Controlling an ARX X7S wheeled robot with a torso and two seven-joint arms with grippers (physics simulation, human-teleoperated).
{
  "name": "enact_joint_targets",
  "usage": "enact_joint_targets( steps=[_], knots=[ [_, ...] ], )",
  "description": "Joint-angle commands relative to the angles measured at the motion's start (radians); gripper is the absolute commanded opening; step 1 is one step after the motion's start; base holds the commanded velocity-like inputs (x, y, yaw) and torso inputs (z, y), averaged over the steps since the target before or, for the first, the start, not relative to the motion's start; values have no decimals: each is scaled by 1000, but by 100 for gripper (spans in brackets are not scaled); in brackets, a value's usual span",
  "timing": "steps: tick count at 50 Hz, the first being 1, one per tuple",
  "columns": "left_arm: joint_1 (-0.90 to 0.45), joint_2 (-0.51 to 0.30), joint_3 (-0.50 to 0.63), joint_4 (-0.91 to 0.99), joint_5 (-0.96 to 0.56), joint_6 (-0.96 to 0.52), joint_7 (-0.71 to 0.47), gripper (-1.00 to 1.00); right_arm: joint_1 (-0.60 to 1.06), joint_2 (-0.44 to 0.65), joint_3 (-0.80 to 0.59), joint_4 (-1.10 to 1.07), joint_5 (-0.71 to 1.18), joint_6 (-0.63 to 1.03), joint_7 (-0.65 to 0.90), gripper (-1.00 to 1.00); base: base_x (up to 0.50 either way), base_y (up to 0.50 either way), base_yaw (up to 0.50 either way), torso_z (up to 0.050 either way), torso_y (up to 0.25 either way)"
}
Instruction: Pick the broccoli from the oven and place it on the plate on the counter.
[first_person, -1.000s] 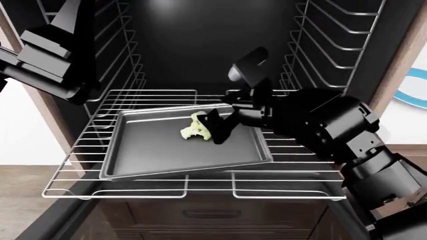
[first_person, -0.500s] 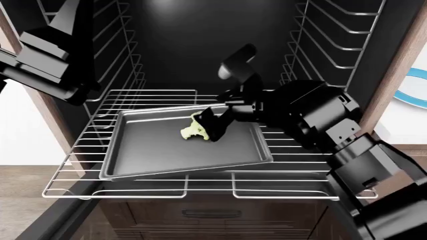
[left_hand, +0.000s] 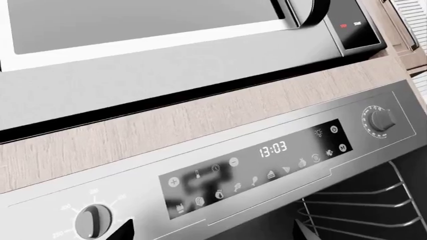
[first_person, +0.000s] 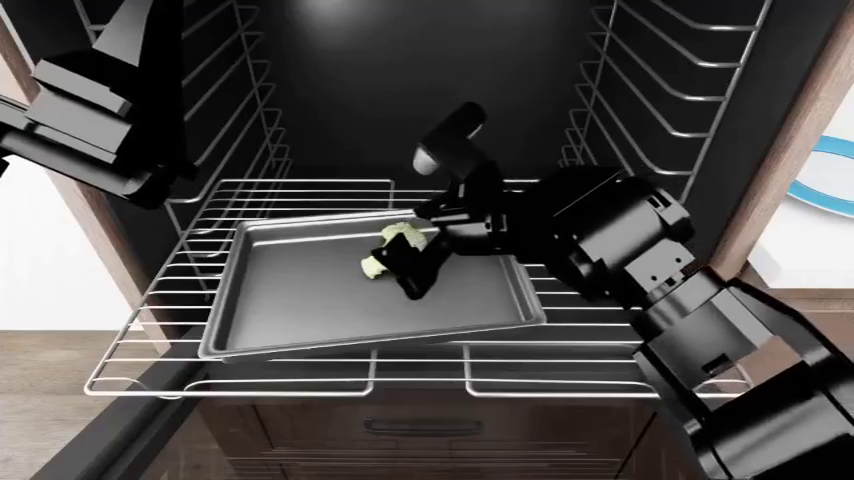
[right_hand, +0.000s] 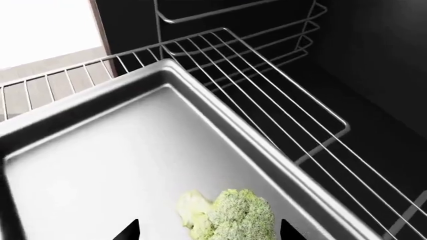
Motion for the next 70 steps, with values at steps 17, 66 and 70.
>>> enact_joint_targets(
  steps=[17, 66, 70],
  knots=[
    [13, -19, -13, 2, -20, 10, -9, 100, 26, -66, -43, 133, -45, -43, -34, 100, 0, 0, 0, 0, 0],
    [50, -31, -8, -8, 14, 41, 10, 100, 77, -134, -124, 333, -113, -101, -119, 100, 0, 0, 0, 0, 0],
    [56, -31, -6, -10, 24, 46, 16, 100, 76, -137, -130, 335, -111, -90, -128, 100, 0, 0, 0, 0, 0]
  ],
)
